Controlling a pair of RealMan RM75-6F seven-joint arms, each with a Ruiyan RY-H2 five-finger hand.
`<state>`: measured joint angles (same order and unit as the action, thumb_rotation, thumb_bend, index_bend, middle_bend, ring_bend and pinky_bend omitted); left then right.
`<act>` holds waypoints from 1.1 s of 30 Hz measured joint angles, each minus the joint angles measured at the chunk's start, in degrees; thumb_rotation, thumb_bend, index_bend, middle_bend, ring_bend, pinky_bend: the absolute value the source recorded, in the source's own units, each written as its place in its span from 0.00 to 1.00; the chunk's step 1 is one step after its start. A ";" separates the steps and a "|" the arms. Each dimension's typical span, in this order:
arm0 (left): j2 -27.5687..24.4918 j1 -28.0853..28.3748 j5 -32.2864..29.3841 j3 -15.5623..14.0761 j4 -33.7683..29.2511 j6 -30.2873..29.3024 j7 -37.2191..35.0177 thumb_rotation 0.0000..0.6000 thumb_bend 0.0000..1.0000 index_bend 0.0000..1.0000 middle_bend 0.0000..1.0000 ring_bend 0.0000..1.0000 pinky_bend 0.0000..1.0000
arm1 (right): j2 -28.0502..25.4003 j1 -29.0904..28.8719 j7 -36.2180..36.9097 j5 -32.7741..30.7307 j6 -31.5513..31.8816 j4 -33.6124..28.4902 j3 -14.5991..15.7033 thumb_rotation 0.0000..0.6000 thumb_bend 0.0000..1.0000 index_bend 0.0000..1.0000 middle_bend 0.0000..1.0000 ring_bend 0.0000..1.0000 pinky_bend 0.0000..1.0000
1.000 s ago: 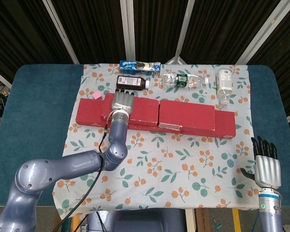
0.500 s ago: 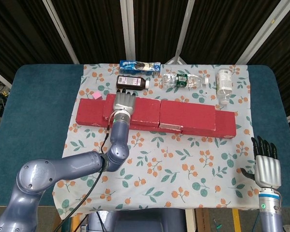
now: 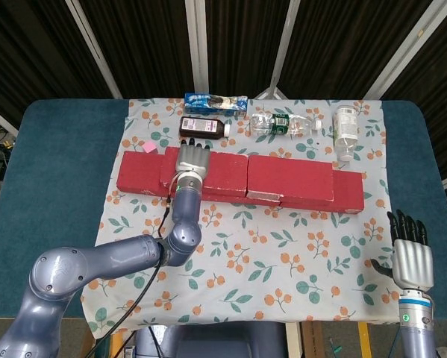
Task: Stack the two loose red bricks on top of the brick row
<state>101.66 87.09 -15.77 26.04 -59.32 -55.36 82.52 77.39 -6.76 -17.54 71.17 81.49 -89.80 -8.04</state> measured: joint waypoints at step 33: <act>1.12 -0.52 -0.34 3.63 0.48 -2.48 4.23 1.00 0.00 0.00 0.00 0.00 0.12 | 0.29 -0.15 -0.55 -0.63 -0.20 0.06 -0.06 1.00 0.19 0.00 0.00 0.00 0.00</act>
<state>102.78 86.58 -16.11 29.66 -58.83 -57.84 86.75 77.68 -6.91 -18.09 70.54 81.29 -89.74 -8.10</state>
